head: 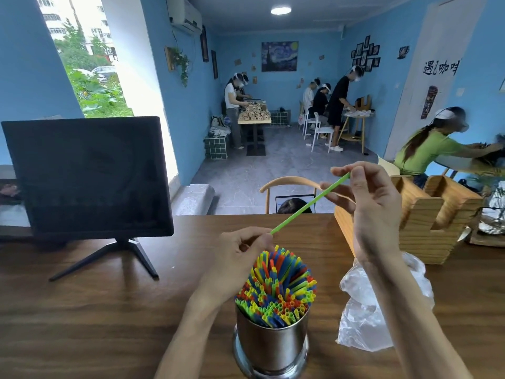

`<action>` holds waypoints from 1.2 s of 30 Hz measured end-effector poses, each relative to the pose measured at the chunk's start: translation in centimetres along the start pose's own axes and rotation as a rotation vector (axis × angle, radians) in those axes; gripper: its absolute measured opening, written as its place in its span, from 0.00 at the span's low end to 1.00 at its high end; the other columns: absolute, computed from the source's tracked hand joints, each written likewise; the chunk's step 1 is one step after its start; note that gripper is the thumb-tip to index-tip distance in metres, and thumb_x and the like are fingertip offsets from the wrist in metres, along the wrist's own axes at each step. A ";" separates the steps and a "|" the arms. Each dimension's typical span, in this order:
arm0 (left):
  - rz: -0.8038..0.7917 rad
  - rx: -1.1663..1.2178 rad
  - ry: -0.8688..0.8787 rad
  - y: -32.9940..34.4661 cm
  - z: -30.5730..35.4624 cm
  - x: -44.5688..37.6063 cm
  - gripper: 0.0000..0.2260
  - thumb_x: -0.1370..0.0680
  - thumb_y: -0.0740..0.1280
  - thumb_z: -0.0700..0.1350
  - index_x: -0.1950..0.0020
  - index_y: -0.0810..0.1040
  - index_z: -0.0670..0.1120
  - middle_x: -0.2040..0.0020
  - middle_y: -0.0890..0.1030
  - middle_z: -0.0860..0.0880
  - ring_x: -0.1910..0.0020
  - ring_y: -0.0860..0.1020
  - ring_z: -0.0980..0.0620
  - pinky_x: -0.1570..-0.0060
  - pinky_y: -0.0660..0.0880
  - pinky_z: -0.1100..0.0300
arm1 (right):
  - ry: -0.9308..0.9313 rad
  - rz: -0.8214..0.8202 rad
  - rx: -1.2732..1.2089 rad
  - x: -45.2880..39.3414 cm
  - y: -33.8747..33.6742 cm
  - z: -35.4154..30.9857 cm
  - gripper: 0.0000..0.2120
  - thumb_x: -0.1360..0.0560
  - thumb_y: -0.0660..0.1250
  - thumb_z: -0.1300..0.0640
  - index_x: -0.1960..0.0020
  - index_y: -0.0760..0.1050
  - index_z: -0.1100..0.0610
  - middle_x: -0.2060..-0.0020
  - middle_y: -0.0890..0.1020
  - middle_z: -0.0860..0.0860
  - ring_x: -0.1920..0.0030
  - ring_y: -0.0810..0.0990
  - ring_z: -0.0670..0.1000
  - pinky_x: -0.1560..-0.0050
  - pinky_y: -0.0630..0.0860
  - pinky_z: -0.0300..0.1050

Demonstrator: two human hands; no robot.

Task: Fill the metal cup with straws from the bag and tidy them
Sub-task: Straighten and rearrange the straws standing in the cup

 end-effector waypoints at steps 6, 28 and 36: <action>0.495 0.560 -0.175 -3.7 -0.3 -0.3 0.07 0.29 0.78 0.44 0.52 0.87 0.47 0.60 0.88 0.47 0.66 0.80 0.60 0.64 0.76 0.69 | 0.337 -0.230 -0.049 1.5 -1.9 3.4 0.08 0.24 0.67 0.55 0.55 0.85 0.54 0.55 0.87 0.55 0.55 0.87 0.53 0.55 0.82 0.39; -0.032 -0.204 0.084 0.7 -0.9 0.9 0.09 0.28 0.69 0.64 0.52 0.85 0.65 0.50 0.83 0.69 0.41 0.76 0.64 0.46 0.71 0.67 | 0.367 -0.638 0.580 3.8 -2.1 8.7 0.08 0.19 0.68 0.52 0.45 0.83 0.40 0.49 0.86 0.43 0.46 0.83 0.44 0.42 0.81 0.50; 0.077 -0.139 0.007 0.6 -1.7 1.3 0.08 0.23 0.73 0.53 0.47 0.84 0.67 0.50 0.82 0.68 0.47 0.81 0.65 0.50 0.77 0.68 | 0.399 -0.702 0.521 3.7 -0.1 9.1 0.09 0.18 0.68 0.54 0.47 0.85 0.42 0.52 0.87 0.46 0.48 0.85 0.46 0.45 0.82 0.46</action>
Point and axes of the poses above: each hand's wrist, its own x-axis away from the middle knuckle, its own y-axis out of the palm, z = x × y, the point moved 2 cm from there along -x, towards the middle knuckle
